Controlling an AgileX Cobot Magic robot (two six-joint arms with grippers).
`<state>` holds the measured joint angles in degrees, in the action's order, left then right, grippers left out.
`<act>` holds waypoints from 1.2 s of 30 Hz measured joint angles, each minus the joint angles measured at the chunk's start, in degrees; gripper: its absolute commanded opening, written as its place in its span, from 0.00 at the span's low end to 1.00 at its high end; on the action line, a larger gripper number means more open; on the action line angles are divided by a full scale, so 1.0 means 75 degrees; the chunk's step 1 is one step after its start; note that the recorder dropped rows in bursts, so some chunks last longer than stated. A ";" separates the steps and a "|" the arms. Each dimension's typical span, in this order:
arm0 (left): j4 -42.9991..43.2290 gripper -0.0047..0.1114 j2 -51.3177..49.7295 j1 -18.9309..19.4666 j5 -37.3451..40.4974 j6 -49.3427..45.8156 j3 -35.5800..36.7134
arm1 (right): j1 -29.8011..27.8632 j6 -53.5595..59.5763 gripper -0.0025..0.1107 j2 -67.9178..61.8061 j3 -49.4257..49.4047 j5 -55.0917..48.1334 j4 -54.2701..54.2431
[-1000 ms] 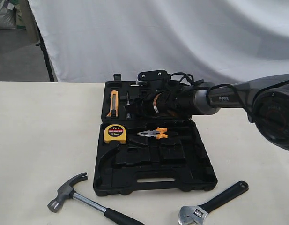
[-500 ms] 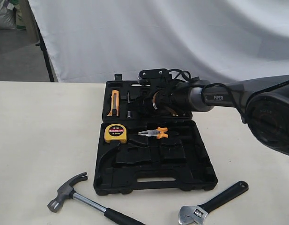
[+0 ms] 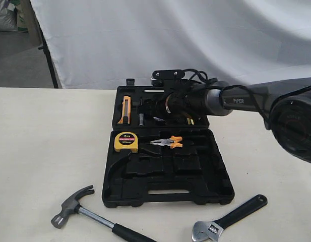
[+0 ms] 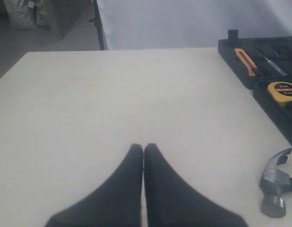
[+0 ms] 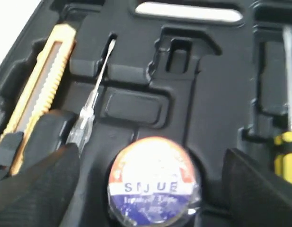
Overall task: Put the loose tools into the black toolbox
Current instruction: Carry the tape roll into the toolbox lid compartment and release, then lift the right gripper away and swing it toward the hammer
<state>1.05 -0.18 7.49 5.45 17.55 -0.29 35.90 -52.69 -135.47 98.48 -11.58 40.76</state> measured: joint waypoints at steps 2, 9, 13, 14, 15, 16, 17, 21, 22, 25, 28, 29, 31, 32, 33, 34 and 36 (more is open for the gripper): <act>0.0000 0.05 0.0000 0.0000 0.0000 0.0000 0.0000 | 0.0000 0.0000 0.71 0.0194 0.0000 -0.0156 0.0000; 0.0000 0.05 0.0000 0.0000 0.0000 0.0000 0.0000 | -0.0013 0.0078 0.58 0.1015 0.0000 -0.0568 0.0000; 0.0000 0.05 0.0000 0.0000 0.0000 0.0000 0.0000 | -0.0013 0.0340 0.22 0.1234 0.0000 -0.1194 0.0000; 0.0000 0.05 0.0000 0.0000 0.0000 0.0000 0.0000 | -0.0013 0.0442 0.11 0.1298 0.0000 -0.1456 0.0000; 0.0000 0.05 0.0000 0.0000 0.0000 0.0000 0.0000 | -0.0013 0.0584 0.01 0.1385 0.0000 -0.1757 0.0000; 0.0000 0.05 0.0000 0.0000 0.0000 0.0000 0.0000 | -0.0013 0.0746 0.02 0.1492 0.0000 -0.2022 0.0000; 0.0000 0.05 0.0000 0.0000 0.0000 0.0000 0.0000 | -0.0013 0.0975 0.02 0.1626 0.0000 -0.2341 0.0000; 0.0000 0.05 0.0000 0.0000 0.0000 0.0000 0.0000 | -0.0013 0.1847 0.02 0.2307 0.0000 -0.3393 -0.0006; 0.0000 0.05 0.0000 0.0000 0.0000 0.0000 0.0000 | -0.0013 0.2057 0.02 0.2487 0.0000 -0.3660 -0.0018; 0.0000 0.05 0.0000 0.0000 0.0000 0.0000 0.0000 | -0.0013 0.2746 0.02 0.2897 0.0000 -0.4372 -0.0192; 0.0000 0.05 0.0000 0.0000 0.0000 0.0000 0.0000 | -0.0013 0.3552 0.02 0.3195 -0.0091 -0.4819 -0.0691; 0.0000 0.05 0.0000 0.0000 0.0000 0.0000 0.0000 | -0.0013 0.3739 0.02 0.3301 -0.0168 -0.4850 -0.0896; 0.0000 0.05 0.0000 0.0000 0.0000 0.0000 0.0000 | -0.0013 0.4107 0.02 0.3510 -0.0428 -0.4888 -0.1252; 0.0000 0.05 0.0000 0.0000 0.0000 0.0000 0.0000 | -0.0013 0.4181 0.02 0.3598 -0.0554 -0.4887 -0.1377; 0.0000 0.05 0.0000 0.0000 0.0000 0.0000 0.0000 | 0.0025 0.4246 0.02 0.3725 -0.0761 -0.4872 -0.1547; 0.0000 0.05 0.0000 0.0000 0.0000 0.0000 0.0000 | 0.0049 0.4262 0.02 0.3803 -0.0904 -0.4853 -0.1618; 0.0000 0.05 0.0000 0.0000 0.0000 0.0000 0.0000 | 0.0170 0.4308 0.02 0.3981 -0.1268 -0.4689 -0.1710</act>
<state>1.05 -0.18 7.49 5.45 17.55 -0.29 37.18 -20.38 -105.61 88.96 -46.75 27.94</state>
